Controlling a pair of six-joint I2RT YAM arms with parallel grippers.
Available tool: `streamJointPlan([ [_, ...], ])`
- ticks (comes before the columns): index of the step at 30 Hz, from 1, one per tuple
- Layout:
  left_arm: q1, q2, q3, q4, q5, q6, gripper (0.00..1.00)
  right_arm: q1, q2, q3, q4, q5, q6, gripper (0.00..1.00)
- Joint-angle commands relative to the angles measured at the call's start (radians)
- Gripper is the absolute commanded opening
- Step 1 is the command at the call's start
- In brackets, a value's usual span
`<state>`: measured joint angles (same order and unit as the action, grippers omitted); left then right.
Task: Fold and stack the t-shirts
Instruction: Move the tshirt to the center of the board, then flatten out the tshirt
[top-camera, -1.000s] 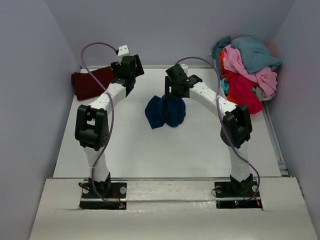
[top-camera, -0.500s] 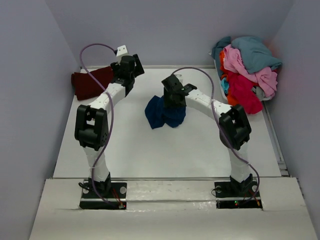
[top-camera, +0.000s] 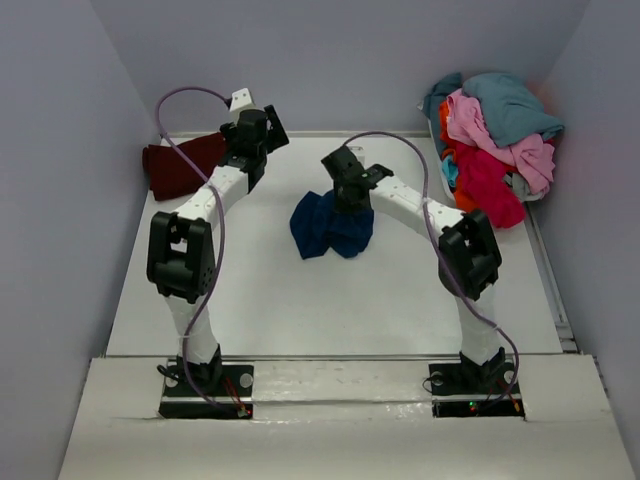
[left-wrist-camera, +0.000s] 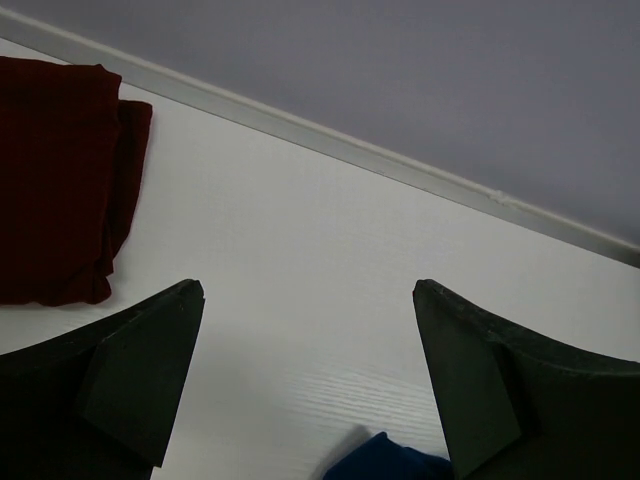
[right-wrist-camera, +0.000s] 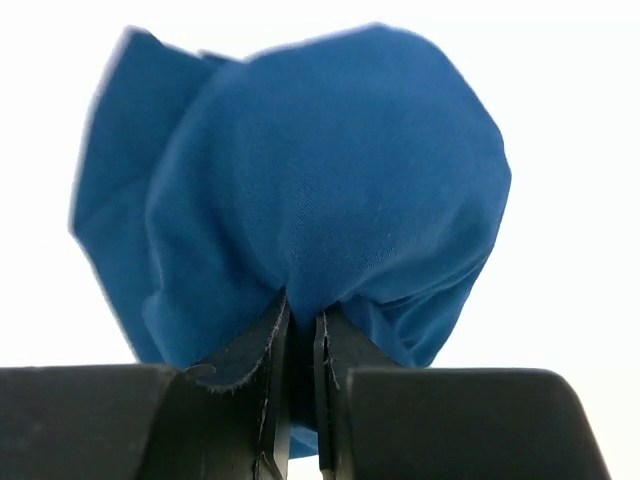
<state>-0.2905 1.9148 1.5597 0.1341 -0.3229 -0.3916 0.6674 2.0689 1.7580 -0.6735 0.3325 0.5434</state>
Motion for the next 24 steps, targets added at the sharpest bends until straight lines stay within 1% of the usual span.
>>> streamJointPlan([
  [1,0.005,-0.121,-0.038,0.068,0.042,-0.055,0.99,0.008,-0.052,0.223,-0.078,0.072,-0.059,0.07],
  [3,0.005,-0.146,-0.075,0.090,0.038,-0.050,0.99,0.008,-0.053,0.296,-0.109,0.088,-0.077,0.07],
  [5,-0.006,-0.160,-0.058,0.076,0.022,-0.030,0.99,0.008,-0.052,0.408,-0.149,0.103,-0.112,0.07],
  [6,-0.006,-0.157,-0.044,0.044,0.021,-0.027,0.99,0.008,-0.037,0.498,-0.184,0.108,-0.134,0.07],
  [7,-0.006,-0.157,-0.030,0.029,0.016,-0.026,0.99,0.008,-0.021,0.498,-0.208,0.112,-0.144,0.07],
  [8,-0.006,-0.160,-0.024,0.022,0.013,-0.024,0.99,0.008,-0.003,0.609,-0.237,0.122,-0.152,0.07],
  [9,-0.006,-0.178,-0.029,0.027,0.013,-0.024,0.99,0.008,0.035,0.670,-0.300,0.122,-0.160,0.07],
  [10,-0.006,-0.189,-0.036,0.032,0.015,-0.024,0.99,0.017,0.045,0.754,-0.320,0.123,-0.163,0.07],
  [11,-0.006,-0.200,-0.041,0.035,0.010,-0.026,0.99,0.026,0.048,0.771,-0.331,0.125,-0.166,0.07],
  [13,-0.006,-0.229,-0.056,0.036,0.001,-0.023,0.99,0.040,0.027,0.758,-0.318,0.145,-0.180,0.07],
  [15,-0.006,-0.252,-0.066,0.029,-0.016,-0.021,0.99,0.055,-0.029,0.692,-0.294,0.163,-0.181,0.07],
  [16,-0.006,-0.260,-0.072,0.033,-0.021,-0.020,0.99,0.073,-0.059,0.657,-0.290,0.177,-0.183,0.07],
  [17,-0.006,-0.267,-0.078,0.036,-0.022,-0.018,0.98,0.087,-0.075,0.656,-0.288,0.184,-0.187,0.07],
  [18,-0.006,-0.278,-0.088,0.038,-0.025,-0.020,0.99,0.128,-0.094,0.608,-0.267,0.198,-0.209,0.07],
  [20,-0.006,-0.286,-0.101,0.045,-0.030,-0.018,0.99,0.170,-0.147,0.539,-0.235,0.243,-0.230,0.07],
  [21,-0.006,-0.287,-0.101,0.044,-0.033,-0.018,0.99,0.170,-0.151,0.511,-0.224,0.229,-0.237,0.07],
  [22,-0.006,-0.289,-0.102,0.042,-0.036,-0.020,0.99,0.179,-0.145,0.494,-0.233,0.183,-0.231,0.07],
  [23,-0.006,-0.290,-0.101,0.045,-0.036,-0.018,0.98,0.179,-0.129,0.508,-0.253,0.181,-0.229,0.07],
  [24,-0.006,-0.290,-0.101,0.044,-0.038,-0.020,0.99,0.195,-0.077,0.535,-0.318,0.191,-0.220,0.07],
])
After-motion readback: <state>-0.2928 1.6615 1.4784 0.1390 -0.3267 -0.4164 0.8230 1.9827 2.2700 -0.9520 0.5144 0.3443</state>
